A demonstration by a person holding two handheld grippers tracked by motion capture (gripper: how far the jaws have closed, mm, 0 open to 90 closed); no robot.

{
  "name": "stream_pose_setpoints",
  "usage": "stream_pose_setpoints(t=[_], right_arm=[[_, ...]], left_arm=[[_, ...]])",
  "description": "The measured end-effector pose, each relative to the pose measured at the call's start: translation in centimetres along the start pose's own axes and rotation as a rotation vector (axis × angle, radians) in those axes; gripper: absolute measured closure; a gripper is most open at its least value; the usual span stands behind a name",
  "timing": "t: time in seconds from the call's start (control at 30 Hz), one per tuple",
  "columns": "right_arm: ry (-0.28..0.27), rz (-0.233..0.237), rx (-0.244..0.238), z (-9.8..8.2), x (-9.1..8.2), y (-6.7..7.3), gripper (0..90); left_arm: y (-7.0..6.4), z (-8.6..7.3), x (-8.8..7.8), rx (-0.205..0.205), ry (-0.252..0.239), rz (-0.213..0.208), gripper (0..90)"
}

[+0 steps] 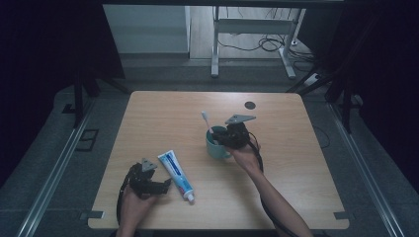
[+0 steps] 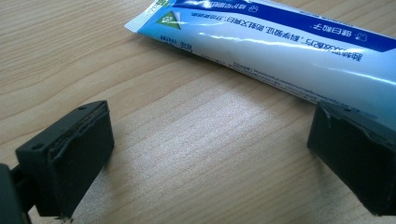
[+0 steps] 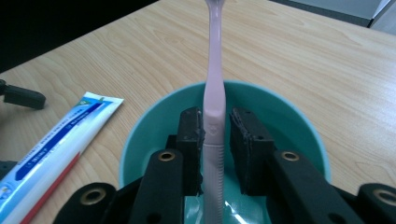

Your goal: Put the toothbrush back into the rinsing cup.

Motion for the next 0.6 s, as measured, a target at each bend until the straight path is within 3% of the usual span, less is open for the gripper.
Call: stream_pose_setpoints(t=[0.4, 0.6], right_arm=[[0.04, -0.019, -0.044, -0.4, -1.8, 0.0, 53.6], [0.028, -0.02, -0.042, -0.7, -2.8, -0.3, 45.5]], left_arm=[[0.0, 0.0, 0.0, 0.003, -0.001, 0.0, 0.5], [0.0, 0.0, 0.0, 0.003, -0.001, 0.0, 0.5]])
Point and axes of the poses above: each handheld gripper's, and its own axes: x roughly forward along the jaws, z roughly out of its top, y roughly to its left, the point moved 7 cm from there along x, roughly forward along the jaws, and after that the axes turned 14 degrees about y, right-handed, at the moved point
